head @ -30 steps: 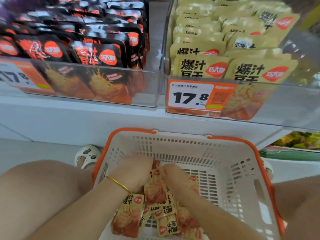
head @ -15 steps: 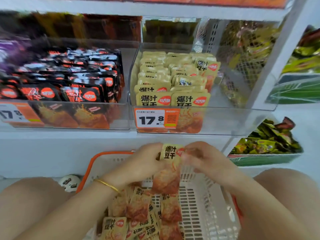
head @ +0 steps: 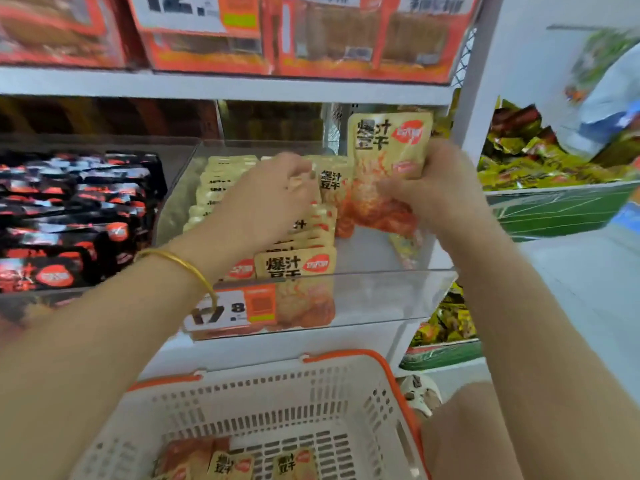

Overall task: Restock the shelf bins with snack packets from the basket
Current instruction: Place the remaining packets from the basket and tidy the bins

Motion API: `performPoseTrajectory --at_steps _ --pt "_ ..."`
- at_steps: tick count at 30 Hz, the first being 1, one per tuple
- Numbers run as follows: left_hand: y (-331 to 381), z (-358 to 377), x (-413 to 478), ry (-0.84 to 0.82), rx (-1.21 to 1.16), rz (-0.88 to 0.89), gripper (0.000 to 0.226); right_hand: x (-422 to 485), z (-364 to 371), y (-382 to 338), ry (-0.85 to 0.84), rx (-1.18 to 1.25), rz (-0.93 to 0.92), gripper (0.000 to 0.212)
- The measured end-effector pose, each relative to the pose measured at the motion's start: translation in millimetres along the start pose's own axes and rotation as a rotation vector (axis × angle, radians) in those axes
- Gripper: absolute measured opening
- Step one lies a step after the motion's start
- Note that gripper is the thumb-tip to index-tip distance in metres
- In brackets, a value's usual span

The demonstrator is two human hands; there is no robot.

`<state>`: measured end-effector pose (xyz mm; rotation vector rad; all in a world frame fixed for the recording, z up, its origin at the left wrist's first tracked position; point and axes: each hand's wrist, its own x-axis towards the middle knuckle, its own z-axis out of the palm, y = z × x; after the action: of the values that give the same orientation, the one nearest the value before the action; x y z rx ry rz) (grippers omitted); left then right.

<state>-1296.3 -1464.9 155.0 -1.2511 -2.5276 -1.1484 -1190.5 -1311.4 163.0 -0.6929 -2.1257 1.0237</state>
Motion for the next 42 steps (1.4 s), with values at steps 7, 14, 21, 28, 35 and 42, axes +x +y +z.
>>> performPoseTrajectory --at_steps 7,14,21,28,35,42 --pt "-28.6 24.7 28.1 -0.484 0.515 -0.034 0.055 88.7 83.8 64.1 -0.163 -0.353 0.264 0.025" --pt "-29.8 23.9 28.4 -0.557 0.509 -0.073 0.056 105.8 115.8 83.9 -0.094 -0.187 0.408 0.041" --pt "-33.2 21.2 27.0 -0.573 0.518 -0.053 0.058 96.6 126.7 77.5 -0.330 -0.165 0.459 0.025" --pt "-37.6 21.6 25.4 -0.489 0.425 -0.036 0.055 89.4 108.1 65.2 -0.318 -0.260 0.398 0.010" --pt "-17.4 -7.3 -52.7 0.196 0.170 0.276 0.036 -27.9 27.7 6.7 -0.044 0.111 0.038 0.021" --pt "-100.6 57.0 -168.3 -0.301 0.393 0.264 0.030 -133.8 111.2 70.6 -0.917 -0.283 0.253 0.013"
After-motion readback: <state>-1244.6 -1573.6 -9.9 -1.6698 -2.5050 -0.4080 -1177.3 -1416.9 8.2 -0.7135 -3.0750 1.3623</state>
